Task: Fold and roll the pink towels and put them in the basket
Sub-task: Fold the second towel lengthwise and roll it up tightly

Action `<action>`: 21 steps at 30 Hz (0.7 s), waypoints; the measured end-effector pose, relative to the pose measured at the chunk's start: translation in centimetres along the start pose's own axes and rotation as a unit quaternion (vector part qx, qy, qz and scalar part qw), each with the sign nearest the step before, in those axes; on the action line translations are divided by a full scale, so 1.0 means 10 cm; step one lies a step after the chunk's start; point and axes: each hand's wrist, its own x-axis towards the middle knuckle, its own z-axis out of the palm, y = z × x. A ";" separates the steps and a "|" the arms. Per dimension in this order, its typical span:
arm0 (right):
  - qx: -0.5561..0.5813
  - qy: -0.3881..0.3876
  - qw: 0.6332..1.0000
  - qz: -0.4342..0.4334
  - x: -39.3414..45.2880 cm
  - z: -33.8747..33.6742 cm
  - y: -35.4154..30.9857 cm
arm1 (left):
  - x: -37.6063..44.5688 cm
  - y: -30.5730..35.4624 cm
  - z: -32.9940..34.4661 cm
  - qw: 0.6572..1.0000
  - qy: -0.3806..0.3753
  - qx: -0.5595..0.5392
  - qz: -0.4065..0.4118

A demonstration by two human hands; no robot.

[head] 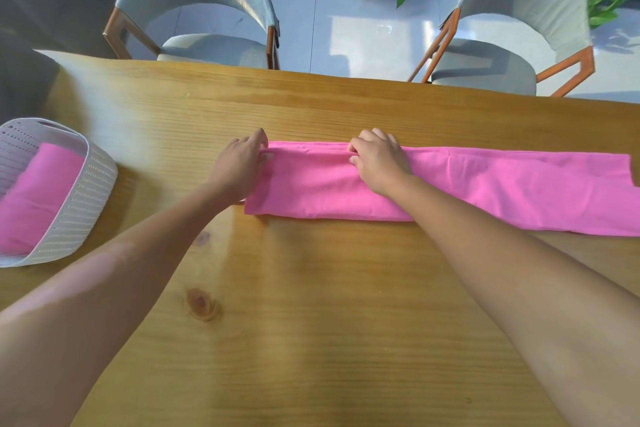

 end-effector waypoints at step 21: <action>-0.061 -0.092 0.988 0.107 -1.05 0.23 0.78 | -0.26 0.19 0.87 0.971 -0.031 0.196 0.131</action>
